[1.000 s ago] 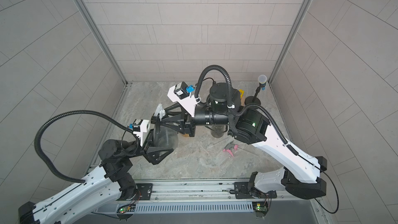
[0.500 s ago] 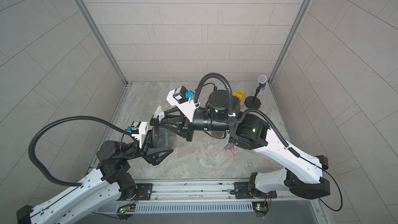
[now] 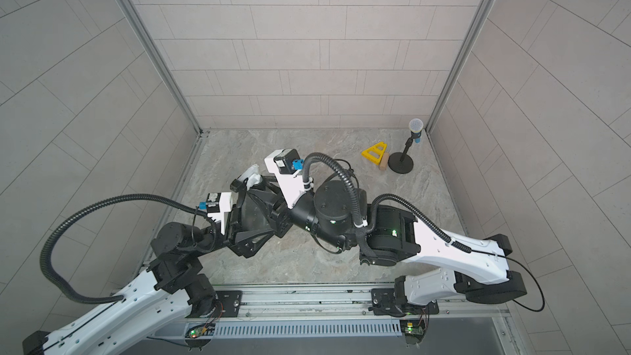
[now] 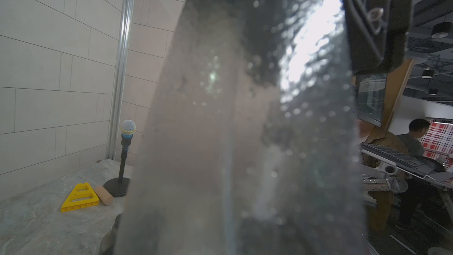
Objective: Attach spray nozzles to spray bottles
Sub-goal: Screw the spray nozzle on the spray bottle.
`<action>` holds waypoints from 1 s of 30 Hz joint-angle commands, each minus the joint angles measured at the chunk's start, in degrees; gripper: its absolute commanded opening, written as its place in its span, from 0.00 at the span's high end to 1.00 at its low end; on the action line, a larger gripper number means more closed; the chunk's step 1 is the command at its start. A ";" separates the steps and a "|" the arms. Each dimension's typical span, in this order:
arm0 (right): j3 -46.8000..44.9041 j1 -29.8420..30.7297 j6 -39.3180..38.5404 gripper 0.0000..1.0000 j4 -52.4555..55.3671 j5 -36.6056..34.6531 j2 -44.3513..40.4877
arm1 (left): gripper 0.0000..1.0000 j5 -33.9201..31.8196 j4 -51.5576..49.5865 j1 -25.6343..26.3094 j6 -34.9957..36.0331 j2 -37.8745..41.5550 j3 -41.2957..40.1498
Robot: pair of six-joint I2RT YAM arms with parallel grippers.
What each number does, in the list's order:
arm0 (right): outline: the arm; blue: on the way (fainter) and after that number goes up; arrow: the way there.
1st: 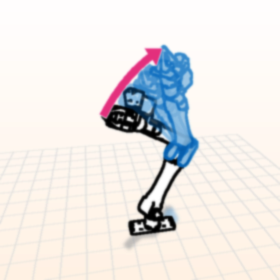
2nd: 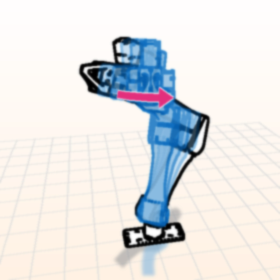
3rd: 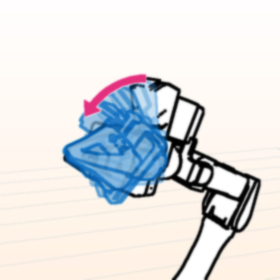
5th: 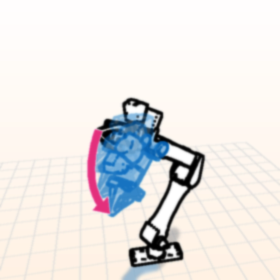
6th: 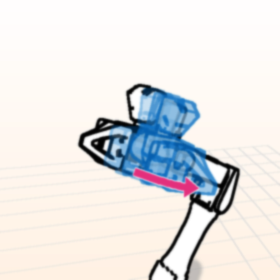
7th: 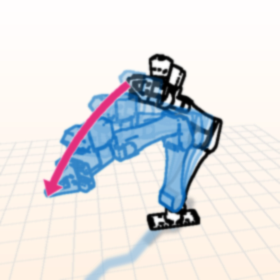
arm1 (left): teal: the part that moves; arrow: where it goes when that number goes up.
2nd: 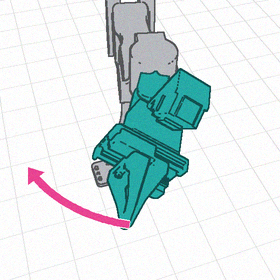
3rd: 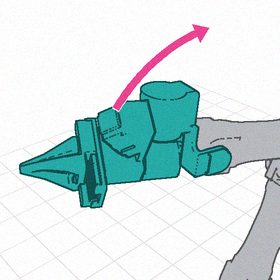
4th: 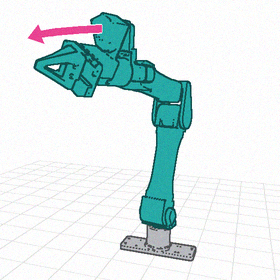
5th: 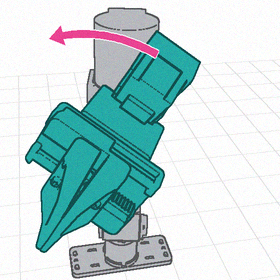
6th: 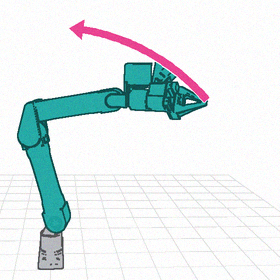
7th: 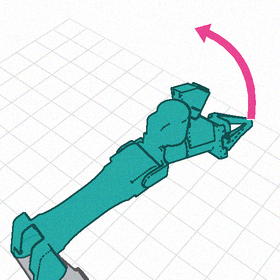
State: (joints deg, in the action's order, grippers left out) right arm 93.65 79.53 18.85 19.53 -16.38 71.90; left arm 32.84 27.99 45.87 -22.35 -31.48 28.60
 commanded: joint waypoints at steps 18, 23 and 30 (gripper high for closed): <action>8.39 -24.86 -2.97 0.31 7.50 53.66 -0.74 | 1.00 3.56 5.04 -0.14 -3.31 0.11 1.99; 9.87 -24.14 -4.00 0.32 9.01 53.59 2.08 | 1.00 4.43 5.12 -0.15 -3.40 -0.15 2.16; 9.99 -23.14 -4.00 0.37 7.90 52.07 2.99 | 1.00 4.96 5.60 -0.16 -3.81 -0.43 1.99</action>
State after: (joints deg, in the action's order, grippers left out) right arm 102.15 56.05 15.46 28.12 34.54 76.07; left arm 36.45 30.20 45.87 -25.91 -32.21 28.91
